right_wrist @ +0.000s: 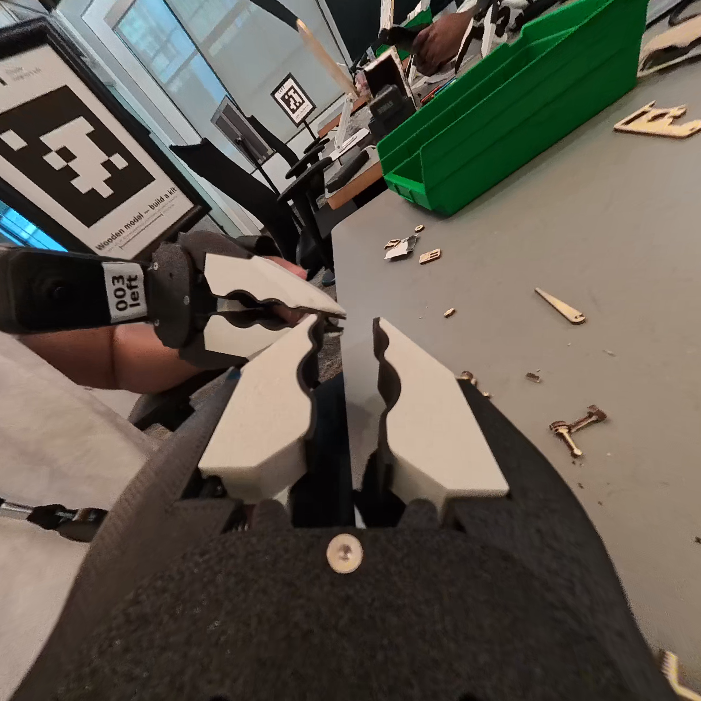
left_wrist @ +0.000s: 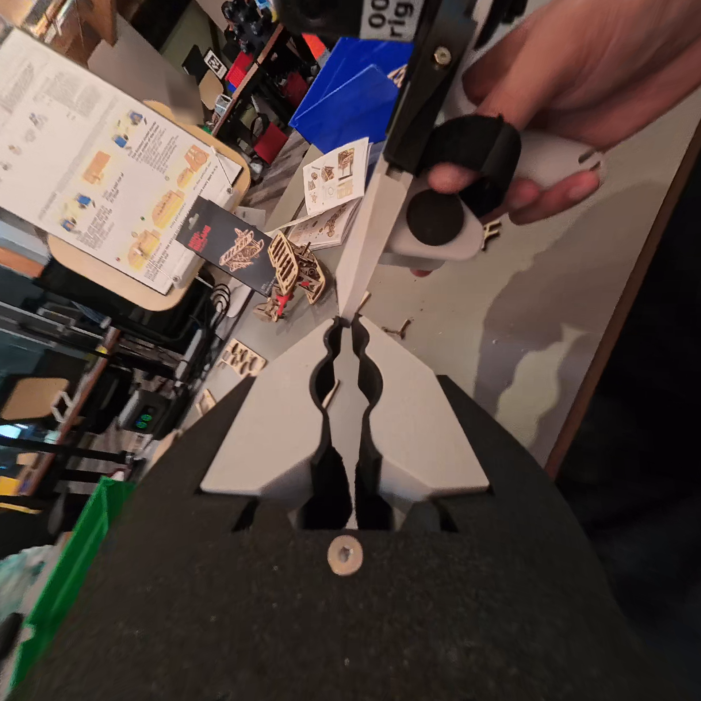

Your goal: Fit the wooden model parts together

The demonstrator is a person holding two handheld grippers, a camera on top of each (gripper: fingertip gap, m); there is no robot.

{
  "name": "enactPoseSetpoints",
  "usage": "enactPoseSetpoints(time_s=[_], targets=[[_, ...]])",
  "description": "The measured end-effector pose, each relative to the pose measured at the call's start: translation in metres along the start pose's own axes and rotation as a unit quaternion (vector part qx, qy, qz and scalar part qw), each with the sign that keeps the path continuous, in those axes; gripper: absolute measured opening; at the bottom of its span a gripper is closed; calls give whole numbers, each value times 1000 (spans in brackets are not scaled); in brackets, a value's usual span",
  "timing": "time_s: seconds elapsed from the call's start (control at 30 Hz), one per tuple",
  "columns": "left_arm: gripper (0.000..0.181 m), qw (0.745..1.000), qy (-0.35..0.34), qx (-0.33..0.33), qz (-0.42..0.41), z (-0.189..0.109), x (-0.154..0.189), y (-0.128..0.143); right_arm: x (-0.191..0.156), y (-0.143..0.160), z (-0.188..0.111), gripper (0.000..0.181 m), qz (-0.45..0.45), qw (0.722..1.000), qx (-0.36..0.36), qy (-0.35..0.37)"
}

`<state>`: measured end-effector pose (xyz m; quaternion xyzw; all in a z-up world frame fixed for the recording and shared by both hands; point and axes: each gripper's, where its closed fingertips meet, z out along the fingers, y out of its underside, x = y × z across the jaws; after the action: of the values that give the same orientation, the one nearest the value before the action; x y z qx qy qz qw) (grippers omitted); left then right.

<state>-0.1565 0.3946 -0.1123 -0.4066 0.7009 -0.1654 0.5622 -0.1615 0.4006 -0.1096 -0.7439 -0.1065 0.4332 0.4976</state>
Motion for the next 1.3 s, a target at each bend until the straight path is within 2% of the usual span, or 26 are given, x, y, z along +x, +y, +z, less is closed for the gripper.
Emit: enactPoseSetpoints(time_s=[0.1, 0.3, 0.57, 0.7, 0.77, 1.0, 1.07, 1.17, 1.23, 1.3], targets=[[3, 999, -7, -5, 47, 4, -1, -1, 0, -2, -3, 20, -22, 1000, 6, 3], [2, 997, -10, -11, 71, 9, 1, -3, -8, 0, -7, 0, -34, 999, 9, -20], [2, 994, -33, -28, 96, 6, 1, -2, -9, 0, -3, 0, -28, 999, 20, -15], [2, 987, -46, -74, 135, 12, 2, 10, 4, 6, 5, 0, -34, 998, 8, 46], [2, 988, -49, -75, 125, 12, 1, 13, 5, 6, 7, 0, -42, 997, 14, 62], [2, 987, -63, -82, 126, 11, -2, 12, 4, 2, 8, 0, -25, 998, 43, 50], [2, 992, -45, -76, 95, 14, 3, 14, 7, 7, 6, 0, -15, 998, 19, 56], [3, 999, 7, -48, -4, 16, 13, 17, 19, 17, -3, 0, -25, 996, -35, 76], [16, 997, 5, -76, -35, 15, 6, 34, 44, 20, -21, 0, -80, 984, -66, 144], [18, 988, 49, -117, -89, 15, 12, 63, 63, 29, -38, 0, -136, 966, -117, 187]])
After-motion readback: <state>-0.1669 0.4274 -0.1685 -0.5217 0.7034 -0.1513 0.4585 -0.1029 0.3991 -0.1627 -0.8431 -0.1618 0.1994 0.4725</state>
